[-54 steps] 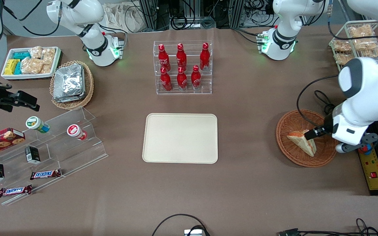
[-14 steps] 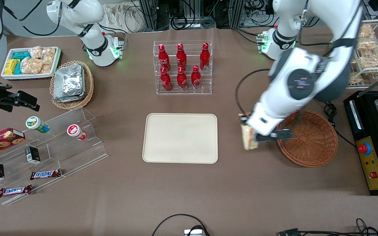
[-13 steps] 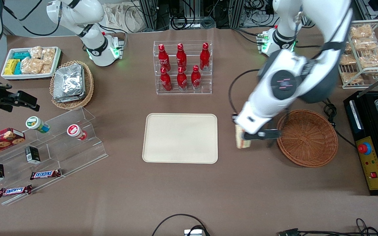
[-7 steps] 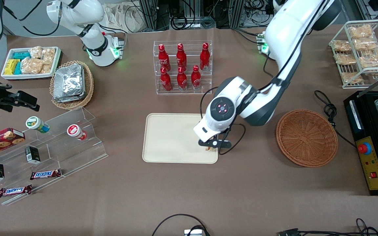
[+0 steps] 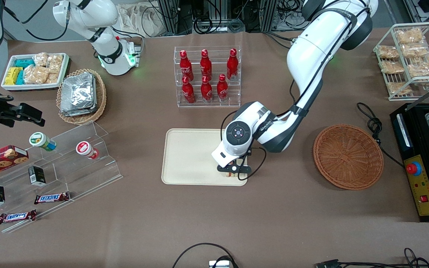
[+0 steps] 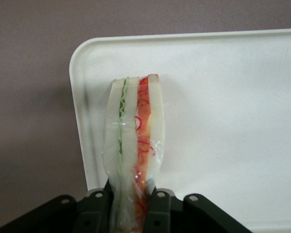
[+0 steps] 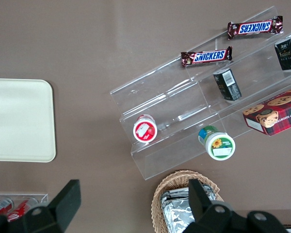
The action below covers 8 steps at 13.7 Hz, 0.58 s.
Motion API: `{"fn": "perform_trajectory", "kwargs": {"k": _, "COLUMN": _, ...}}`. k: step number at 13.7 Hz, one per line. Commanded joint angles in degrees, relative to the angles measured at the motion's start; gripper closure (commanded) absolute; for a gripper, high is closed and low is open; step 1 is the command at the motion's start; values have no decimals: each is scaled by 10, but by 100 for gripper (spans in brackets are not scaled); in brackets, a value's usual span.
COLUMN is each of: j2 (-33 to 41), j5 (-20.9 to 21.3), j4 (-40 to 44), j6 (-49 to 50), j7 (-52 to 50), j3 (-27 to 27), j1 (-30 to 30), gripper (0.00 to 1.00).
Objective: Place sandwich from basket to tray
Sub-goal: 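Lower the sandwich onto the tray and open the left gripper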
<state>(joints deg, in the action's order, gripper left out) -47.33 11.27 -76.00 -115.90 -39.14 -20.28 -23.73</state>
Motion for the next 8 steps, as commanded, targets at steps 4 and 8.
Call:
{"fn": "perform_trajectory", "kwargs": {"k": 4, "j2": 23, "j5": 6, "j4": 21, "j6": 21, "j7": -15, "j3": 3, "j1": 6, "gripper": 0}}
{"fn": "perform_trajectory", "kwargs": {"k": 8, "j2": 106, "j5": 1, "j4": 17, "j6": 104, "j7": -9, "j3": 3, "j1": 37, "gripper": 0}}
